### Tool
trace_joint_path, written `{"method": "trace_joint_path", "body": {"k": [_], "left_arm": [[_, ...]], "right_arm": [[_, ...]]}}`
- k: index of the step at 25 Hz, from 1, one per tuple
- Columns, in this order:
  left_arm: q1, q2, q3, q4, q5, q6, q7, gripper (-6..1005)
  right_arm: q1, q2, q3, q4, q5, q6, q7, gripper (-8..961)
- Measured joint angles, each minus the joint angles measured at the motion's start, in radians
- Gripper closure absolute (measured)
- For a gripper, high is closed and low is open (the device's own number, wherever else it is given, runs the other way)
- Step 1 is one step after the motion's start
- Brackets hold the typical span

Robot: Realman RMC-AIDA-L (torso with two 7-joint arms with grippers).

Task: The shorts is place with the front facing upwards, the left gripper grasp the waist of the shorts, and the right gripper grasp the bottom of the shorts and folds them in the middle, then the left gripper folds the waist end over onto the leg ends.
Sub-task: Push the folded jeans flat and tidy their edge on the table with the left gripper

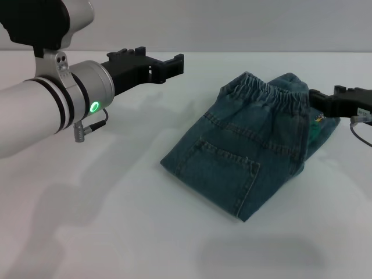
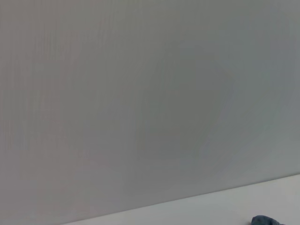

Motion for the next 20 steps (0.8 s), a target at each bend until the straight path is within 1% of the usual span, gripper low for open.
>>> {"method": "trace_joint_path", "body": {"k": [1, 6, 9, 14, 20], "left_arm": [[0.0, 0.0, 0.0, 0.0, 0.0, 0.0, 0.0, 156], [-0.007, 0.0, 0.0, 0.008, -0.001, -0.001, 0.0, 156], [-0.009, 0.0, 0.0, 0.009, -0.001, -0.001, 0.0, 156], [-0.017, 0.0, 0.0, 0.011, -0.001, -0.001, 0.0, 156], [-0.02, 0.0, 0.0, 0.014, -0.001, -0.005, 0.0, 156]], "right_arm": [[-0.001, 0.0, 0.001, 0.001, 0.0, 0.0, 0.0, 692], [0.001, 0.0, 0.009, -0.032, 0.0, -0.005, 0.0, 451], [0.013, 0.0, 0.014, -0.058, 0.0, -0.011, 0.001, 217], [0.045, 0.0, 0.021, -0.102, 0.0, -0.014, 0.005, 167], [0.084, -0.001, 0.031, -0.152, 0.002, -0.024, 0.007, 166]]}}
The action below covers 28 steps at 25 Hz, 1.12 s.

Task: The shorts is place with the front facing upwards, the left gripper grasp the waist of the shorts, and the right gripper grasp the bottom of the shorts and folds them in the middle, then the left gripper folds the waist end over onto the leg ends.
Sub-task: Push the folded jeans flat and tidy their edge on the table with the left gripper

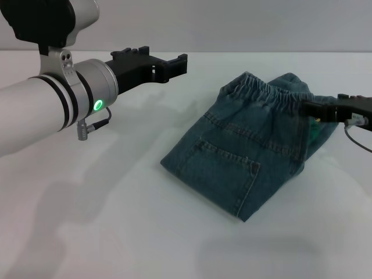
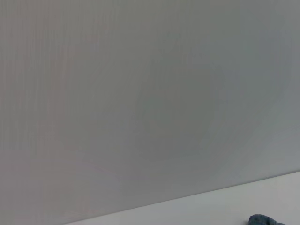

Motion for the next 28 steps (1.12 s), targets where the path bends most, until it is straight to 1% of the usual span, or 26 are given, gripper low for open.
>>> {"method": "trace_joint_path", "body": {"k": [10, 16, 28], "left_arm": [[-0.001, 0.0, 0.002, 0.002, 0.0, 0.0, 0.0, 156], [-0.004, 0.0, 0.003, 0.005, 0.001, 0.0, 0.0, 157], [-0.012, 0.0, 0.002, 0.008, 0.003, 0.0, 0.0, 157]], "right_arm": [[0.06, 0.0, 0.005, -0.076, 0.005, -0.017, -0.004, 167], [0.09, 0.0, 0.004, -0.127, 0.007, -0.026, -0.004, 191], [0.096, 0.0, 0.007, -0.124, 0.007, -0.006, 0.004, 240]]}}
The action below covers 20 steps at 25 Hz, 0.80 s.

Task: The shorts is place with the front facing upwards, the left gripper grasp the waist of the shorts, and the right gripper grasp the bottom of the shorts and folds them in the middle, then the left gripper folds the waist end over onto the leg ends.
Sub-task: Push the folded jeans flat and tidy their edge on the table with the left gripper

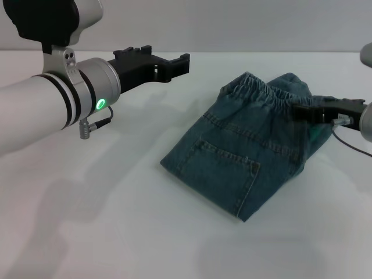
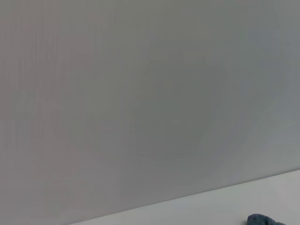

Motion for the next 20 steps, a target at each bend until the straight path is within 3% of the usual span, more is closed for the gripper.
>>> {"method": "trace_joint_path", "body": {"k": [7, 20], "left_arm": [[-0.004, 0.0, -0.007, 0.001, 0.002, 0.0, 0.0, 157], [-0.016, 0.0, -0.004, 0.017, 0.0, 0.0, 0.0, 157]], "right_arm": [[0.0, -0.003, -0.004, -0.004, -0.003, 0.016, -0.009, 269], [-0.01, -0.002, 0.0, 0.015, -0.005, 0.011, -0.011, 816]]}}
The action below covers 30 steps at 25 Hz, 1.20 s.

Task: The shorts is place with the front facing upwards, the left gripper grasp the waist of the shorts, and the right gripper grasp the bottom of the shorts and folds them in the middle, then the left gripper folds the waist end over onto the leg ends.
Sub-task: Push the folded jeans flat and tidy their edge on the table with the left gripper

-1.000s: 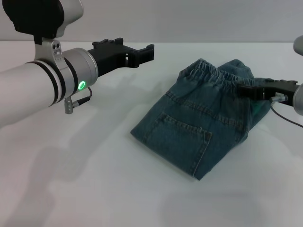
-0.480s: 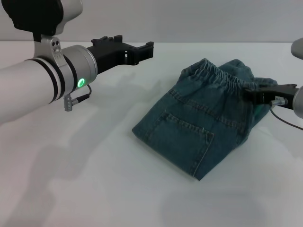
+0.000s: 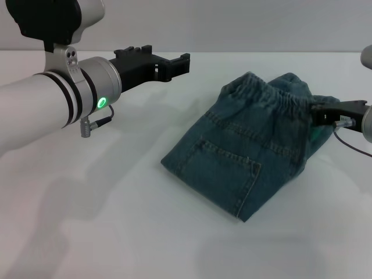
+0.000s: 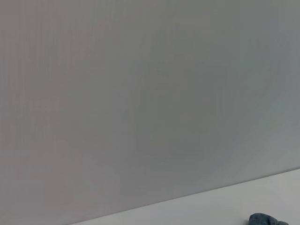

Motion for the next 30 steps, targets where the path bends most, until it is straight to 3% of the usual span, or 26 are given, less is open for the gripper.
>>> {"method": "trace_joint_path", "body": {"k": [3, 11, 14, 19, 25, 30], "left_arm": [[0.0, 0.0, 0.0, 0.0, 0.0, 0.0, 0.0, 157], [0.001, 0.0, 0.004, 0.0, -0.001, 0.0, 0.0, 157], [0.008, 0.0, 0.004, -0.001, 0.0, 0.005, 0.0, 157], [0.016, 0.0, -0.004, 0.005, -0.001, 0.025, 0.0, 156], [0.044, -0.003, 0.03, 0.008, -0.003, 0.09, -0.004, 156], [0.14, 0.0, 0.168, 0.012, 0.005, 0.323, 0.013, 156]], "right_arm": [[-0.001, 0.0, 0.001, 0.0, 0.0, 0.001, 0.0, 947], [-0.018, 0.0, 0.008, 0.019, -0.007, 0.0, -0.001, 953], [-0.072, 0.001, 0.019, 0.07, -0.023, -0.068, -0.02, 953], [-0.176, 0.005, -0.031, 0.143, -0.022, -0.302, -0.08, 954], [-0.235, 0.005, -0.182, 0.051, -0.029, -0.691, -0.183, 953], [-0.285, 0.007, -0.24, -0.057, 0.015, -0.968, -0.172, 953]]}}
